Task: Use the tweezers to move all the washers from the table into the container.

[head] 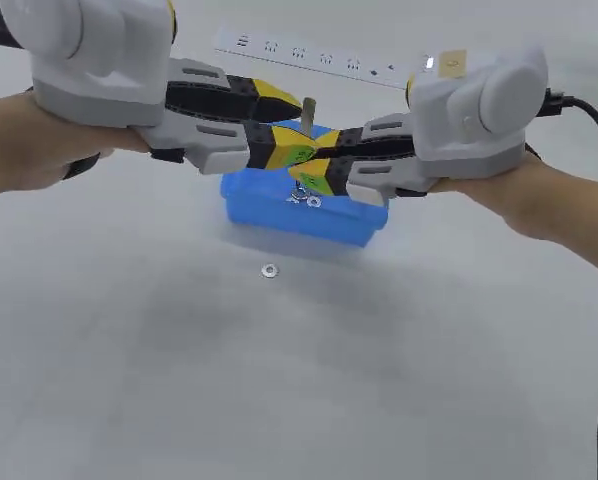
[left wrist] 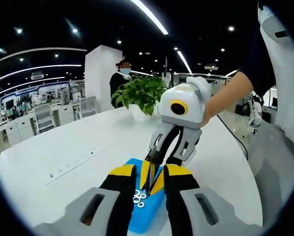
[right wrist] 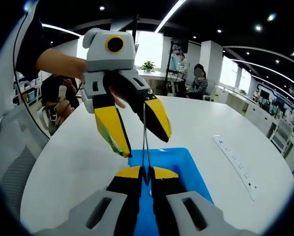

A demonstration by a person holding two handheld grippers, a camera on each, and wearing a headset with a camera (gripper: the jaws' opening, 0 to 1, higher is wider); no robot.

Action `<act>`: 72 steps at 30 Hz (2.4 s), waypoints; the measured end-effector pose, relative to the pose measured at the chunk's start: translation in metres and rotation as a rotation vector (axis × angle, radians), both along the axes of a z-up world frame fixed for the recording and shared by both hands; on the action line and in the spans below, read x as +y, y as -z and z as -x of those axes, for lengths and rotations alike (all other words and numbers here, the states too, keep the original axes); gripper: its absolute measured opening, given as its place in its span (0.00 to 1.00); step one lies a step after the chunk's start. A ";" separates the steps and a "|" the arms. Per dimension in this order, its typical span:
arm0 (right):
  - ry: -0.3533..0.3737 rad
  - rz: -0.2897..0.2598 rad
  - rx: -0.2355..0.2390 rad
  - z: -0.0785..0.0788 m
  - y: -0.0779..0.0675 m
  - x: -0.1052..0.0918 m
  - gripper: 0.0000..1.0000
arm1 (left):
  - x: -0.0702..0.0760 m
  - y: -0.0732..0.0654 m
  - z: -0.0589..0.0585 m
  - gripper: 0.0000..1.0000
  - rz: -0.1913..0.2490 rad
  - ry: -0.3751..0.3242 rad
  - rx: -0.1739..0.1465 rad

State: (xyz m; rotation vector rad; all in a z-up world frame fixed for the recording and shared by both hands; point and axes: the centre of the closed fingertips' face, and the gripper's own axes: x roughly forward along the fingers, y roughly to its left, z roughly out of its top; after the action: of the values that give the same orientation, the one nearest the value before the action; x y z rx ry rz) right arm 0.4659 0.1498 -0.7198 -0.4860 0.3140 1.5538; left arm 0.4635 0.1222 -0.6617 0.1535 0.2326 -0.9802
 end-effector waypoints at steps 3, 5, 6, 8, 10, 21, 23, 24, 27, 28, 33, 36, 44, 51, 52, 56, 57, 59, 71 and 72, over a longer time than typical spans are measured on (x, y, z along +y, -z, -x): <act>-0.001 0.000 0.001 0.001 0.000 0.001 0.08 | 0.002 -0.001 0.000 0.22 0.000 0.011 -0.004; -0.001 0.001 0.002 0.001 0.000 0.001 0.08 | 0.003 -0.002 -0.001 0.20 0.002 0.015 -0.007; -0.002 0.001 0.002 0.002 0.000 0.001 0.08 | 0.004 -0.003 -0.001 0.19 0.002 0.019 -0.006; -0.003 0.004 0.001 0.003 -0.001 0.000 0.08 | 0.005 -0.003 -0.001 0.17 0.003 0.026 -0.004; -0.005 0.006 -0.002 0.003 -0.001 0.000 0.08 | 0.005 -0.004 0.000 0.14 -0.002 0.036 -0.007; -0.025 0.019 -0.009 0.009 -0.001 0.000 0.08 | 0.000 -0.005 0.009 0.06 -0.086 0.106 -0.056; -0.026 0.016 -0.014 0.010 -0.003 0.000 0.08 | -0.002 -0.007 0.009 0.05 -0.088 0.111 -0.064; -0.029 0.016 -0.016 0.011 -0.003 0.000 0.08 | -0.004 -0.007 0.011 0.05 -0.089 0.125 -0.069; -0.040 0.037 -0.034 0.013 0.001 0.000 0.08 | -0.004 -0.003 0.011 0.05 -0.100 0.138 -0.056; -0.038 0.039 -0.035 0.013 0.001 0.000 0.09 | -0.004 -0.003 0.011 0.05 -0.100 0.136 -0.055; -0.017 0.034 -0.046 0.010 -0.004 -0.001 0.09 | -0.002 -0.007 0.007 0.05 -0.087 0.116 -0.059; 0.000 0.042 -0.058 0.008 -0.004 -0.001 0.10 | -0.001 -0.007 0.006 0.05 -0.087 0.111 -0.054; 0.066 0.010 -0.002 0.010 -0.013 -0.005 0.17 | 0.000 -0.011 0.006 0.05 -0.097 0.092 -0.061; 0.134 -0.006 0.009 0.009 -0.016 -0.022 0.23 | 0.001 -0.020 0.005 0.05 -0.090 0.066 -0.072; 0.159 -0.016 0.013 0.007 -0.018 -0.026 0.24 | 0.001 -0.021 0.005 0.05 -0.088 0.062 -0.074; 0.240 -0.051 0.003 0.004 -0.025 -0.039 0.30 | 0.002 -0.023 0.008 0.05 -0.091 0.054 -0.076; 0.260 -0.057 -0.002 0.004 -0.027 -0.042 0.30 | 0.002 -0.023 0.010 0.05 -0.094 0.053 -0.076; 0.314 -0.081 -0.015 0.004 -0.031 -0.050 0.33 | 0.002 -0.022 0.013 0.05 -0.100 0.049 -0.072; 0.389 -0.078 -0.023 0.031 -0.028 -0.091 0.43 | 0.006 -0.022 0.034 0.05 -0.108 0.037 -0.072; 0.391 -0.076 -0.027 0.034 -0.027 -0.094 0.46 | 0.008 -0.022 0.034 0.05 -0.109 0.029 -0.073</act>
State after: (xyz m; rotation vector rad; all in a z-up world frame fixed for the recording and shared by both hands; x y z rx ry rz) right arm 0.4319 0.0556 -0.6927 -0.3603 0.3076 1.1741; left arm 0.4291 0.1298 -0.6392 0.2924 0.2176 -0.9888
